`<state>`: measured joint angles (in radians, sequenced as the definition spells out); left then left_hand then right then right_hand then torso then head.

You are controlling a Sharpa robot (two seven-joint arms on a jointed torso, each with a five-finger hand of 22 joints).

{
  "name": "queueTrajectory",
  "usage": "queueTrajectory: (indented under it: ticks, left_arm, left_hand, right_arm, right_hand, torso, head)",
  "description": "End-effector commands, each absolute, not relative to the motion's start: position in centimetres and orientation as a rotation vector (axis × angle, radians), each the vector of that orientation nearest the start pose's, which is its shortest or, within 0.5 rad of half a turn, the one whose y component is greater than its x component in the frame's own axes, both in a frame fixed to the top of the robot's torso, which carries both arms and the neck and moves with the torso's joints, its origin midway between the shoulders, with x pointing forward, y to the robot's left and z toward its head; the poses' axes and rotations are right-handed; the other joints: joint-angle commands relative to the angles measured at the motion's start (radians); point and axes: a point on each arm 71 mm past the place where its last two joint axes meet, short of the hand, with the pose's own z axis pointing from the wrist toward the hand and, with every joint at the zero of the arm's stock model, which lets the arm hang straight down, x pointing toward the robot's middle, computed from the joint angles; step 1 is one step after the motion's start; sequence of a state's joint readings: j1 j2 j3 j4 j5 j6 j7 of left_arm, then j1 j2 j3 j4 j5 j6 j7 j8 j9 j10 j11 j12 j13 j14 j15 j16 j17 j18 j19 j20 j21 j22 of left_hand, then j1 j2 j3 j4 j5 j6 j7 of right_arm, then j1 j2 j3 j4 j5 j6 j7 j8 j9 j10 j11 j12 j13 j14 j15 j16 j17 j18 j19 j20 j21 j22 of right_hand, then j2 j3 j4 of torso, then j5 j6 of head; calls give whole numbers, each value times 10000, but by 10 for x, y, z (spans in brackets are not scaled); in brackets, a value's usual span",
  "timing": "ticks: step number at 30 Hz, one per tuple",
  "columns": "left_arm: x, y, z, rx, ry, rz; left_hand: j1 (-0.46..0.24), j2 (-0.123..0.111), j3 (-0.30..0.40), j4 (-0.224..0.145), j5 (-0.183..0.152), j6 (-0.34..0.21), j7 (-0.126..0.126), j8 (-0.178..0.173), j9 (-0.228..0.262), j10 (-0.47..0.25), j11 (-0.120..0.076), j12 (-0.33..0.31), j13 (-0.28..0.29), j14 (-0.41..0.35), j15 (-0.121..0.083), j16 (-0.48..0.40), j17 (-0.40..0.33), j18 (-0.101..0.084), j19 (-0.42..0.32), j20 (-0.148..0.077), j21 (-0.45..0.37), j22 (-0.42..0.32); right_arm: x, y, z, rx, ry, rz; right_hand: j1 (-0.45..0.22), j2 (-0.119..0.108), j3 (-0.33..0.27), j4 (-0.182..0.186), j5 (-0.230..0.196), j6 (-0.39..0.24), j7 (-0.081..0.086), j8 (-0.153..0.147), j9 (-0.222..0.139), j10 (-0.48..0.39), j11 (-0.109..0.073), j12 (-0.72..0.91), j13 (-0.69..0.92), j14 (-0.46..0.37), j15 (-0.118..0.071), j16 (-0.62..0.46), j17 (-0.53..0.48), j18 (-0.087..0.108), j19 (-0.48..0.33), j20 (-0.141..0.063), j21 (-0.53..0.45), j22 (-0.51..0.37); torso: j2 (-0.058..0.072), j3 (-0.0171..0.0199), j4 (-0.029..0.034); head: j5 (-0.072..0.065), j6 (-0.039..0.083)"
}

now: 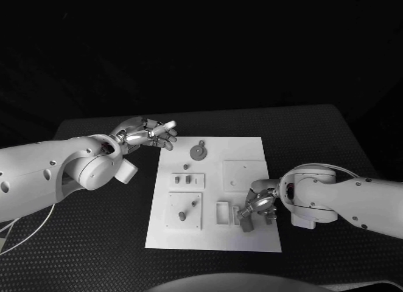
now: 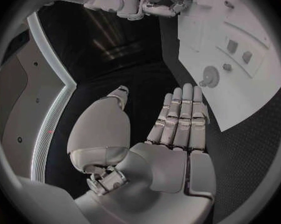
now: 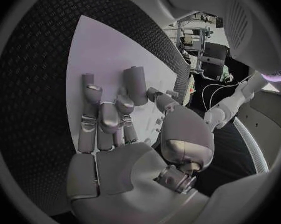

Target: Assemble the parts on the task board

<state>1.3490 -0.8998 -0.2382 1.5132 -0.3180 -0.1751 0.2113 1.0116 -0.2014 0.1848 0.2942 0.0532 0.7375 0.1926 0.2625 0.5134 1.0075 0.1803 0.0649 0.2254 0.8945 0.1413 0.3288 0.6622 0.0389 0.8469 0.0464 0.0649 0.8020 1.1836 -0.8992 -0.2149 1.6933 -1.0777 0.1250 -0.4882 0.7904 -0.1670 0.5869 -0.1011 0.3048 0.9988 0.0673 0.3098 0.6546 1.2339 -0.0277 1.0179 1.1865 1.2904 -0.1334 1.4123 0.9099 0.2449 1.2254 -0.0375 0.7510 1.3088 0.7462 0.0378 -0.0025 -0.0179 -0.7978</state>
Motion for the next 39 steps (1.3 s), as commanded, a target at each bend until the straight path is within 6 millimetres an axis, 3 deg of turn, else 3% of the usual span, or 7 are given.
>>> queueTrajectory:
  ticks: [1, 7, 12, 24, 30, 39]
  left_arm:
    - [483, 231, -188, -7544, 18075, -13228]
    - [483, 234, -188, -7601, 18060, -13144]
    - [483, 235, -188, -7629, 18072, -13104]
    - [484, 238, -189, -7717, 18152, -12957]
    - [484, 240, -190, -7801, 18286, -12847]
    - [485, 239, -190, -7880, 18297, -12780]
  left_hand:
    - [-73, -25, 87, 0, -32, -47, 277, 51, 14, -86, -7, 42, -15, -68, 0, -43, 20, 70, -59, -37, 54, -16]
    - [-48, -4, 105, -5, -32, -50, 274, 62, 24, -81, -10, 47, -18, -57, -4, -37, 39, 72, -56, -40, 58, -16]
    - [-26, 30, 108, -6, -33, -51, 272, 72, 32, -77, -11, 50, -22, -48, -8, -32, 55, 72, -54, -41, 61, -17]
    - [-7, 57, 95, -9, -34, -51, 271, 82, 41, -74, -12, 52, -25, -46, -10, -31, 71, 70, -56, -41, 61, -18]
    - [-26, 21, 67, 0, -34, -58, 271, 92, 50, -72, -12, 54, -31, -61, -5, -41, 86, 64, -64, -37, 59, -22]
    - [-83, -14, 85, 7, -32, -50, 265, 116, 67, -40, -24, 69, -33, -60, -5, -44, 115, 56, -87, -33, 50, -30]
  right_arm:
    - [401, -203, -283, -151, 25097, 3864]
    - [403, -204, -283, -119, 24874, 3794]
    - [402, -204, -282, -51, 24870, 3988]
    - [398, -206, -275, 1088, 25012, 4776]
    - [406, -208, -263, 1461, 24816, 4771]
    - [418, -196, -241, 2105, 24678, 5489]
  right_hand:
    - [181, 400, 2, -372, 22, 204, 129, -86, -17, -24, -43, -53, -3, -17, -41, -41, 8, 169, -92, -1, 46, 189]
    - [462, 1204, 77, -1408, 37, 337, 116, -115, -2, 61, -50, -62, -32, 4, -42, -27, 5, 169, -78, 35, 65, 182]
    - [419, 1481, 96, -1678, 41, 413, 107, -123, 3, 99, -55, -70, -49, 14, -43, -23, -1, 169, -68, 63, 60, 175]
    - [-110, 1463, 78, -1334, 50, 617, 60, -128, -13, 207, -97, -65, -76, 51, -71, 14, 4, 169, -18, 87, 54, 168]
    - [-235, 1440, 97, -1221, 46, 676, 42, -135, -22, 241, -114, -53, -72, 127, -90, 87, 163, 169, 16, 60, 72, 176]
    - [-391, 1376, 121, -1073, 44, 739, 23, -151, -33, 271, -133, -37, -61, 166, -107, 152, 257, 169, 43, 22, 91, 182]
  torso:
    - [6, -9, 3]
    - [4, 1, 0]
    - [3, 11, -4]
    - [-4, 31, -12]
    - [7, -4, -46]
    - [7, -32, -30]
  head:
    - [5, 2]
    - [15, 10]
    - [35, 10]
    - [56, -8]
    - [65, 28]
    - [15, 57]
